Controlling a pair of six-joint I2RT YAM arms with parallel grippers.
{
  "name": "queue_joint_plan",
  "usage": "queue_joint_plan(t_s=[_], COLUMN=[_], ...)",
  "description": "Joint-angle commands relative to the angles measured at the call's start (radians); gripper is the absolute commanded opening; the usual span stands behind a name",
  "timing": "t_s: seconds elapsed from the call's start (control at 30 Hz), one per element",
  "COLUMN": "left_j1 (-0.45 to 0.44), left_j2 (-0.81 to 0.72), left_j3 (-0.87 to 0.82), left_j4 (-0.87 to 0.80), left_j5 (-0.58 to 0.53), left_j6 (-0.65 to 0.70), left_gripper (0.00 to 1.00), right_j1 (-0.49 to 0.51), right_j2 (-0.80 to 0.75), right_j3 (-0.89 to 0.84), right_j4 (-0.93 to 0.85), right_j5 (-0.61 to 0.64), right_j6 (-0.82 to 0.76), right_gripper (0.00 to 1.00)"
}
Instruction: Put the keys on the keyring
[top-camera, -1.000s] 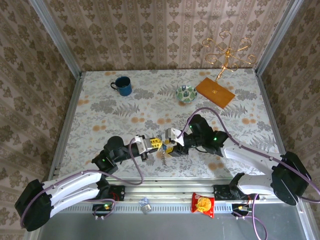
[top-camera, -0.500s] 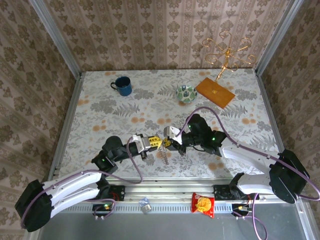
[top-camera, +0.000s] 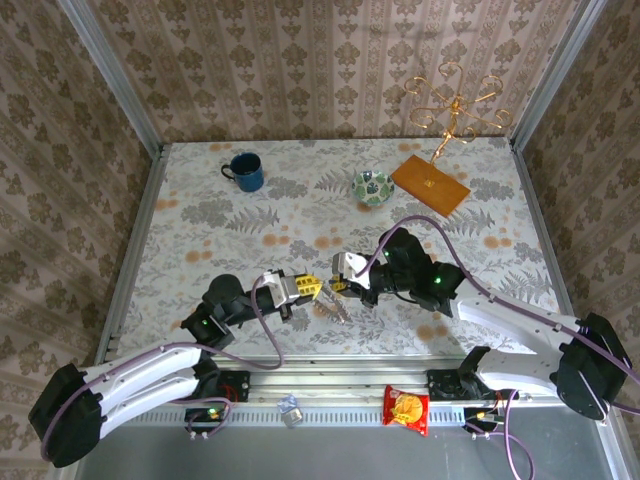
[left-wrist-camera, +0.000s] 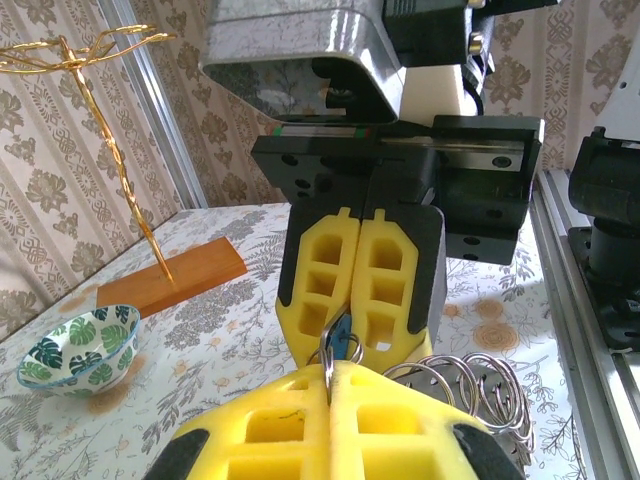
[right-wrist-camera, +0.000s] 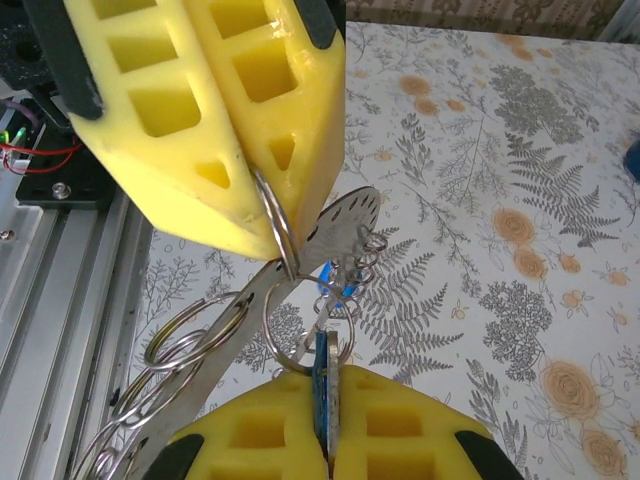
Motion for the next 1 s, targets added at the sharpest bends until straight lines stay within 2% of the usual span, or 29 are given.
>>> queue_joint_plan(t_s=[0.0, 0.23, 0.27, 0.33, 0.37, 0.43, 0.5, 0.6, 0.73, 0.97], left_j1=[0.009, 0.011, 0.01, 0.01, 0.012, 0.01, 0.01, 0.01, 0.01, 0.02], left_j2=[-0.015, -0.005, -0.005, -0.007, -0.011, -0.024, -0.051, -0.104, -0.189, -0.334], left_j3=[0.005, 0.009, 0.008, -0.005, -0.012, -0.023, -0.034, -0.044, -0.046, -0.055], left_j4=[0.032, 0.019, 0.009, 0.005, 0.005, 0.005, 0.006, -0.021, -0.114, -0.24], left_j5=[0.003, -0.01, -0.027, -0.072, -0.095, -0.139, -0.204, -0.363, -0.629, -1.0], left_j6=[0.001, 0.014, 0.018, 0.026, 0.03, 0.035, 0.039, 0.058, 0.079, 0.031], left_gripper=[0.0, 0.0, 0.05, 0.35, 0.46, 0.58, 0.64, 0.66, 0.68, 0.7], right_j1=[0.003, 0.004, 0.004, 0.004, 0.004, 0.003, 0.003, 0.005, 0.003, 0.033], right_j2=[-0.022, 0.003, 0.002, -0.005, -0.009, -0.02, -0.03, -0.045, -0.052, -0.008], right_j3=[0.042, 0.058, 0.063, 0.076, 0.088, 0.111, 0.136, 0.172, 0.207, 0.224], right_j4=[-0.053, -0.077, -0.081, -0.089, -0.104, -0.146, -0.189, -0.248, -0.29, -0.231], right_j5=[0.02, 0.014, 0.018, 0.046, 0.061, 0.088, 0.112, 0.144, 0.175, 0.18], right_j6=[-0.022, -0.026, -0.025, -0.013, -0.014, -0.029, -0.049, -0.083, -0.119, -0.109], right_gripper=[0.0, 0.0, 0.0, 0.0, 0.0, 0.0, 0.0, 0.0, 0.0, 0.0])
